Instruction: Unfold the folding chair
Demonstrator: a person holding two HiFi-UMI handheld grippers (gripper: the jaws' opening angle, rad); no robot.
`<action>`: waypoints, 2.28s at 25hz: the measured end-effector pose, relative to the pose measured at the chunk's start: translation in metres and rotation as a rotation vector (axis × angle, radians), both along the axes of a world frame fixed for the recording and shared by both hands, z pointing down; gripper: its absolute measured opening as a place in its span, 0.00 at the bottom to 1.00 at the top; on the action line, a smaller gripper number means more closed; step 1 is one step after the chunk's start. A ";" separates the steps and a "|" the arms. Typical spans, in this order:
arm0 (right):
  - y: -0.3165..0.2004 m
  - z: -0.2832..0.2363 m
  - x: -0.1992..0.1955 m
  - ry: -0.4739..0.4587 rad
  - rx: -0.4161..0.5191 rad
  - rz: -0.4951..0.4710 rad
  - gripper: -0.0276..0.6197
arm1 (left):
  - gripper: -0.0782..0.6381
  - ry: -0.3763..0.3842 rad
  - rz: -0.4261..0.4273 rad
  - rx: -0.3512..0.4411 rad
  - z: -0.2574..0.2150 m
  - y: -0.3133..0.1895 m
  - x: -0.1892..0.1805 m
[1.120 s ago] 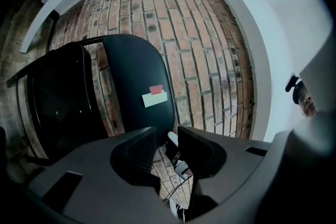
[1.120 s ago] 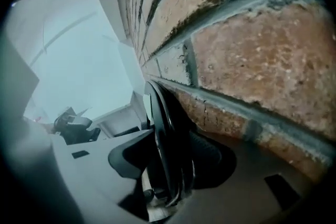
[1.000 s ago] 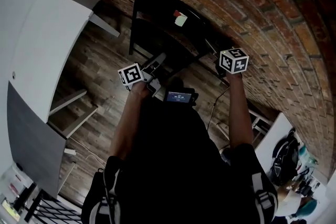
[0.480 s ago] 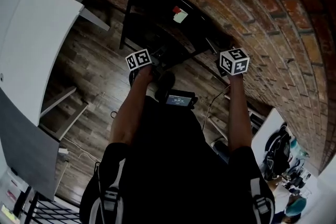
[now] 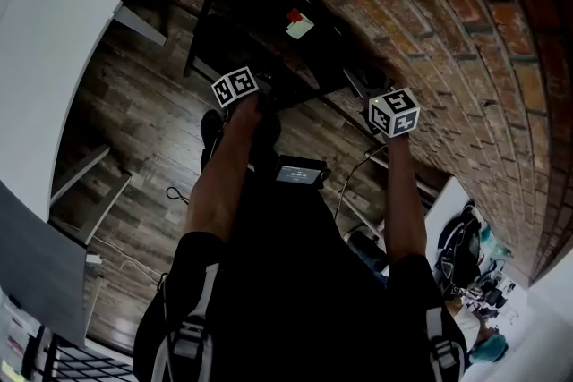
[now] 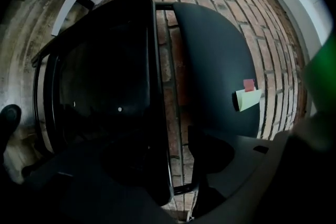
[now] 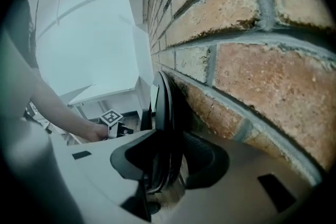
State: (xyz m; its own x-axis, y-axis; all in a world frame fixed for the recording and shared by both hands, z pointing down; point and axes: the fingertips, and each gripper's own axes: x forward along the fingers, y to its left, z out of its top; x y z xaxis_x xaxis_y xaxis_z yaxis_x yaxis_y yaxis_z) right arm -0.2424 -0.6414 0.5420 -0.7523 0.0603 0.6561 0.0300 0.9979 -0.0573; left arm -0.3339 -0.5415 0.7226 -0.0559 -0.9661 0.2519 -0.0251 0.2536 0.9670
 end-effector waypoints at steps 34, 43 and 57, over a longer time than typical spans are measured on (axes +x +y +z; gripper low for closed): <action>0.175 -0.056 -0.036 0.147 -0.567 -0.418 0.29 | 0.16 0.039 -0.086 0.302 -0.029 0.132 0.039; 0.184 -0.054 -0.037 0.167 -0.695 -0.312 0.23 | 0.22 0.049 -0.131 0.237 -0.030 0.133 0.021; 0.238 -0.080 -0.020 -0.001 -0.749 -0.173 0.22 | 0.21 0.102 -0.018 0.322 -0.043 0.161 0.035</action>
